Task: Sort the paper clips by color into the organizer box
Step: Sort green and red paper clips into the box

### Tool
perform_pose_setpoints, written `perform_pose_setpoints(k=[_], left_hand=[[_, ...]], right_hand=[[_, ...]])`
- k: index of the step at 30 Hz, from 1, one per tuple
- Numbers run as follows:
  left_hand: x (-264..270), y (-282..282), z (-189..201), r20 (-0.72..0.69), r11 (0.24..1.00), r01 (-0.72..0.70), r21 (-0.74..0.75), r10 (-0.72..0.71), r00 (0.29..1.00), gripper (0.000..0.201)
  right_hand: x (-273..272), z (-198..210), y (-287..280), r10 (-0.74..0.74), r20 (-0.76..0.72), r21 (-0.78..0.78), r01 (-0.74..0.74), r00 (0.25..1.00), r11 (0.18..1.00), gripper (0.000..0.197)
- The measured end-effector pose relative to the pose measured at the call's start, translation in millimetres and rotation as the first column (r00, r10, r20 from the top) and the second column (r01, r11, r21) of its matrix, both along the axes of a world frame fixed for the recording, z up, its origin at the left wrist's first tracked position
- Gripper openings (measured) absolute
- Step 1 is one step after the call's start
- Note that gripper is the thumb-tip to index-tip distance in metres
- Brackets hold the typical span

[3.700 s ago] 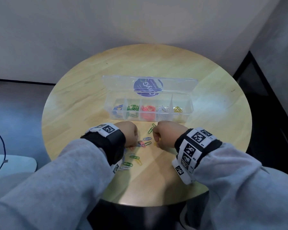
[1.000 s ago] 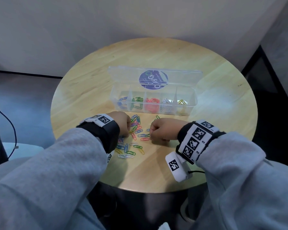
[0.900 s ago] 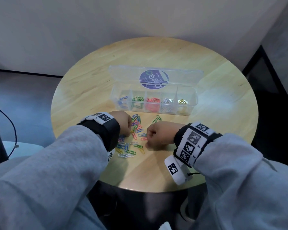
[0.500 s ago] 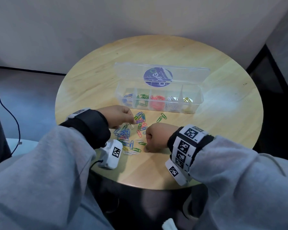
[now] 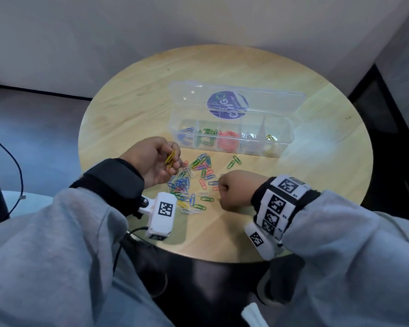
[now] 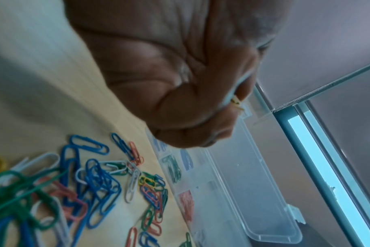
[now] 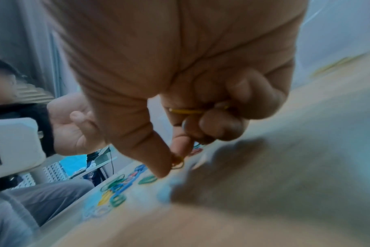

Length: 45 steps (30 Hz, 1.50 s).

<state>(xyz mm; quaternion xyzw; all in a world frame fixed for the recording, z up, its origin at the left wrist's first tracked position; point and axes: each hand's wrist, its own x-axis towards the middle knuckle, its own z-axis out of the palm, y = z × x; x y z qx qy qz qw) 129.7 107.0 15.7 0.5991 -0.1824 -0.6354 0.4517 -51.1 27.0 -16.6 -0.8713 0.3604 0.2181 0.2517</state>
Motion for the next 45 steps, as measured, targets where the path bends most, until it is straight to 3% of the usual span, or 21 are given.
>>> perform_pose_setpoints(k=[4,7,9,11,16,19,21,23,25,29,33,37,41,45], left_hand=[[3,1,-3,0.071,0.997,-0.013,0.070,0.008,0.997,0.030],[-3,0,-8,0.331,0.975,0.041,0.217,-0.113,0.937,0.026],[-6,0,-13,0.515,0.937,0.124,0.326,-0.286,0.808,0.025],[-4,2,-17,0.625,0.882,0.225,0.414,-0.455,0.635,0.028],[3,14,-16,0.750,0.834,0.233,0.501,-0.552,0.363,0.008],[4,20,-17,0.773,0.816,0.217,0.536,-0.578,0.263,0.016],[4,21,-18,0.761,0.796,0.230,0.560,-0.604,0.238,0.018],[2,21,-20,0.742,0.770,0.249,0.587,-0.635,0.216,0.014],[-1,20,-21,0.729,0.753,0.267,0.601,-0.654,0.204,0.014],[-4,17,-23,0.730,0.754,0.275,0.596,-0.652,0.205,0.012],[-2,18,-24,0.725,0.748,0.294,0.595,-0.657,0.205,0.015],[2,21,-22,0.713,0.749,0.319,0.580,-0.657,0.246,0.014],[10,18,-12,0.679,0.772,0.372,0.515,-0.633,0.372,0.019],[13,17,-8,0.599,0.830,0.383,0.407,-0.558,0.574,0.027]], right_hand=[[-7,7,-12,-0.180,0.106,0.206,0.155,0.978,0.966,0.019],[-7,9,-17,-0.422,0.162,0.443,0.317,0.892,0.839,0.023],[-8,9,-17,-0.577,0.173,0.545,0.411,0.798,0.731,0.021],[-7,8,-14,-0.666,0.165,0.608,0.457,0.728,0.650,0.019],[-3,6,-6,-0.712,0.115,0.704,0.449,0.693,0.550,0.021],[5,8,-3,-0.686,0.149,0.700,0.414,0.712,0.582,0.024],[10,10,1,-0.581,0.192,0.635,0.351,0.791,0.688,0.020],[16,14,7,-0.379,0.217,0.492,0.235,0.899,0.838,0.017],[24,17,16,-0.198,0.201,0.357,0.116,0.959,0.927,0.011],[41,18,33,0.003,0.185,0.167,-0.035,0.983,0.985,0.009],[54,15,39,0.094,0.106,0.031,-0.098,0.990,0.995,0.019],[60,10,40,0.125,0.067,-0.055,-0.121,0.990,0.991,0.004],[60,8,40,0.159,0.074,-0.096,-0.151,0.985,0.984,0.012],[63,6,45,0.161,0.078,-0.080,-0.154,0.984,0.985,0.015]])
